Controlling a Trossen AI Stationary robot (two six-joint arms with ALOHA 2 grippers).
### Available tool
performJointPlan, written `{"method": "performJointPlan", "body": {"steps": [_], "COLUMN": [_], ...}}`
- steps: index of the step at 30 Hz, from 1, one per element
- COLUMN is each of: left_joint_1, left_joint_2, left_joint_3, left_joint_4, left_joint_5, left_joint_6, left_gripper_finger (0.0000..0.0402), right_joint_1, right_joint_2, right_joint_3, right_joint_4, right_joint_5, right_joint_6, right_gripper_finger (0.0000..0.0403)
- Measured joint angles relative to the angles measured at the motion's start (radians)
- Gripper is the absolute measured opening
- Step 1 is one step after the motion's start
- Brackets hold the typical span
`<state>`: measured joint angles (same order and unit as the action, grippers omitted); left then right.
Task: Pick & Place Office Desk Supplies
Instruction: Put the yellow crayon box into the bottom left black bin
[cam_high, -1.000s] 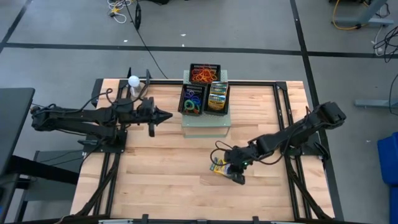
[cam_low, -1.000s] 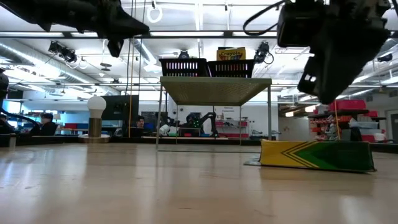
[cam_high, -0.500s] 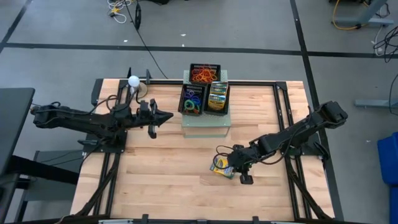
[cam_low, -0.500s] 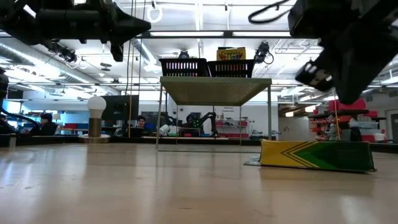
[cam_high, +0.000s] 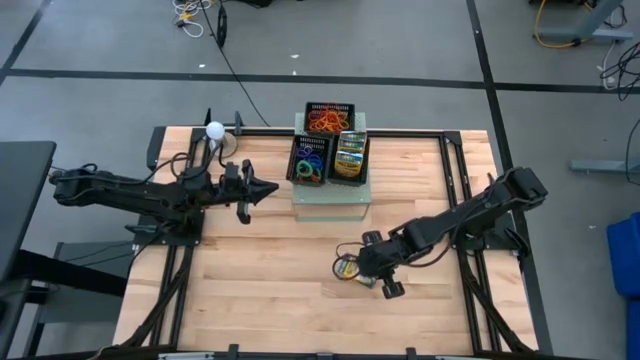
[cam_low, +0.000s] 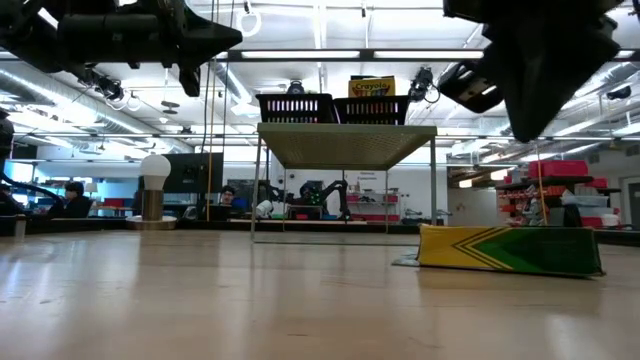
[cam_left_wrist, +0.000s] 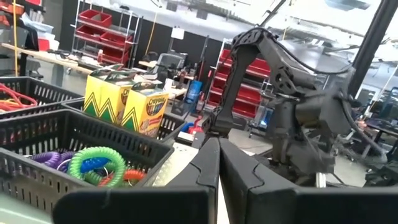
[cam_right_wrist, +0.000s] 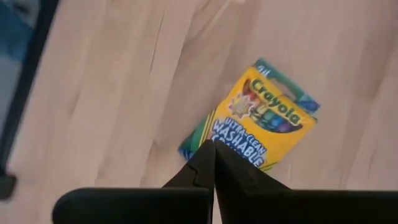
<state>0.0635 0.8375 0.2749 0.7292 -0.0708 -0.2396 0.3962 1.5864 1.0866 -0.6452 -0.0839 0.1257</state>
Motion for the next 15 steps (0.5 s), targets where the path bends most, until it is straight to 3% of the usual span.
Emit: {"method": "performJointPlan", "body": {"steps": [15], "left_joint_1": [0.0], "left_joint_2": [0.0], "left_joint_3": [0.0], "left_joint_4": [-0.006], "left_joint_5": [0.043], "left_joint_6": [-0.007], "left_gripper_finger": [0.0011], "right_joint_1": [-0.025], "right_joint_2": [0.08], "right_joint_3": [0.112], "right_joint_4": [-0.093], "right_joint_5": [-0.057], "right_joint_6": [-0.166], "right_gripper_finger": [0.0011]}}
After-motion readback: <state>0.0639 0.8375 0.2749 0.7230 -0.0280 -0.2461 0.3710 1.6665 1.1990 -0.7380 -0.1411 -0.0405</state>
